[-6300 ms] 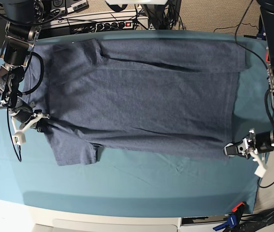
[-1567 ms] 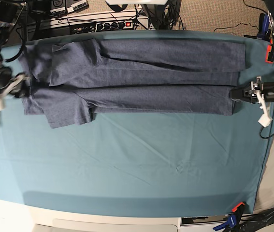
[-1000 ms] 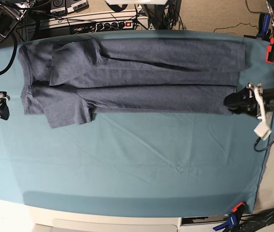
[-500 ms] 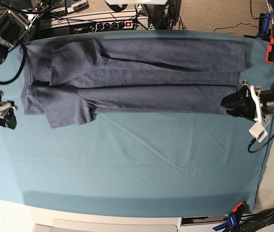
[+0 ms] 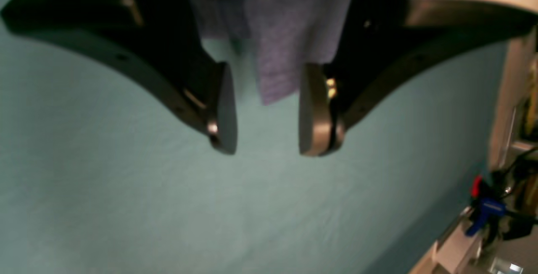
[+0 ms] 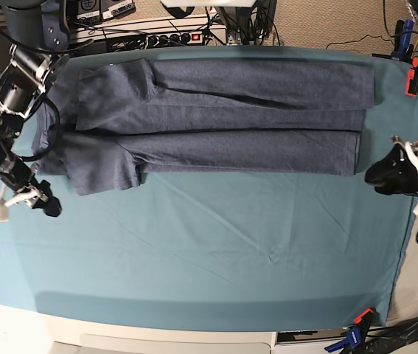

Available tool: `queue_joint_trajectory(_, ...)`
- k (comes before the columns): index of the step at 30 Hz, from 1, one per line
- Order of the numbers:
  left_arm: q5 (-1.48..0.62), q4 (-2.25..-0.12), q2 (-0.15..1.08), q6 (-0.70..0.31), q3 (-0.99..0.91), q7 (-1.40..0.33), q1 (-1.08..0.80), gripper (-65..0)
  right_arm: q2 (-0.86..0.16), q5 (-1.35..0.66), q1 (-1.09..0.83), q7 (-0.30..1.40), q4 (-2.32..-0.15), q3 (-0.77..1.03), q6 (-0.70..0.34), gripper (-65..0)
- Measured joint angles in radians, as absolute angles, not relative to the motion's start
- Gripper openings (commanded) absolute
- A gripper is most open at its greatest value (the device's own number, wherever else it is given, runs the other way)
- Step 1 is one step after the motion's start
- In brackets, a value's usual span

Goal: Fold the T-shirt properly
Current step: 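Raise the left gripper away and move the right gripper to the strip's end, then grasp the end of the folded strip with the right gripper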

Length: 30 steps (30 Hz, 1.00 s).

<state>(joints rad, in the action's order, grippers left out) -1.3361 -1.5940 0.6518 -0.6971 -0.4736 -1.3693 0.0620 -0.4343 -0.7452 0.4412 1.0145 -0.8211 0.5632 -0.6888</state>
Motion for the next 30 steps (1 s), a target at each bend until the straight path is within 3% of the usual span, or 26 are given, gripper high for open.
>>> queue_joint_trajectory(9, -1.336, -1.594, 0.651, -0.697, -0.477, -1.369, 0.062, -43.3, -0.43, -0.743, 0.425, 1.066, -0.783, 0.516, -0.689, -39.2)
queue_joint_trajectory(24, -1.336, -1.594, 0.651, -0.697, -0.477, -1.369, 0.062, -43.3, -0.33, -0.776, 0.39, 1.053, -0.787, 0.518, -0.7, -39.4)
queue_joint_trajectory(27, -1.336, -1.594, 0.652, -0.697, -0.477, -1.369, 0.062, -43.3, -0.332, -0.776, 0.39, 1.054, -0.787, 0.518, -0.701, -41.1)
queue_joint_trajectory(30, -1.336, -1.594, 0.652, -0.697, -0.477, -1.369, 0.062, -43.3, -0.332, -0.769, 0.39, 1.055, -0.787, 0.518, -0.7, -47.2)
